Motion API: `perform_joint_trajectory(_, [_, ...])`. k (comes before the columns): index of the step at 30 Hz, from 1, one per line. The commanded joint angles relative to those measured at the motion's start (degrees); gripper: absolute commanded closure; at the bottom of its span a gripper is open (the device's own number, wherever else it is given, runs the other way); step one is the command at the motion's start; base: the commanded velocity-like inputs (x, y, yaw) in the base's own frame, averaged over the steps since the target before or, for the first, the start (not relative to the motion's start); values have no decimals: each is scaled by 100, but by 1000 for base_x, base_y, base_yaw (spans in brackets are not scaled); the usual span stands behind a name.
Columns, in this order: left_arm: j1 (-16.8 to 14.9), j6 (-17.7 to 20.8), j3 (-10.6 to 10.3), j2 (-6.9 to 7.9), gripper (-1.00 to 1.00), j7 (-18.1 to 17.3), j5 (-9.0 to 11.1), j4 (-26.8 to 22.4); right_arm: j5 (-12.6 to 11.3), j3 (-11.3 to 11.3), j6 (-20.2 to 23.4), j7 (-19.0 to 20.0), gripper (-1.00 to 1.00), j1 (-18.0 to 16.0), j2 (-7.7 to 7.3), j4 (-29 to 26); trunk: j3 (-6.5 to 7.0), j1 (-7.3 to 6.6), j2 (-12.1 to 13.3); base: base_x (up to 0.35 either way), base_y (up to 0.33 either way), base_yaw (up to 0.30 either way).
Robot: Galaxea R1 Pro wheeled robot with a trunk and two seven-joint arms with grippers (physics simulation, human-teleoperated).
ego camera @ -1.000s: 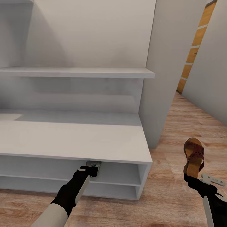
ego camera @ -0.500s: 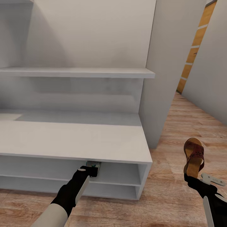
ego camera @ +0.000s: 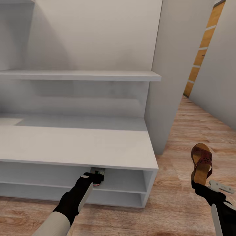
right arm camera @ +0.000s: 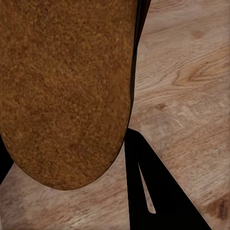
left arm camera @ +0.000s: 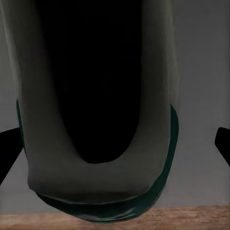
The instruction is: Pick up the two gym shoes and the two sandals from the corridor floor and place them onto the hallstand (shoe rack) in the corridor, making sure they are on the rack and not on the floor. Arrange them so the two gym shoes are next to each other and the two sandals are next to each other.
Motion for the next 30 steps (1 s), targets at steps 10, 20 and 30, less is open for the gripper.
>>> perform_joint_trajectory(10, [-3,21,-22,3,-100,45,52,-7,-10,-5,33,0,100,-4,0,-7,-5,-1,-2,-91,0,0])
perform_joint_trajectory(20, [-3,21,-21,3,-100,48,57,-7,-9,-5,33,0,100,-6,0,-7,-5,-1,-2,-331,0,0])
perform_joint_trajectory(30, [-3,-260,-6,19,-100,41,65,-7,-11,26,32,0,100,-3,23,-6,-5,-1,-2,-254,0,0])
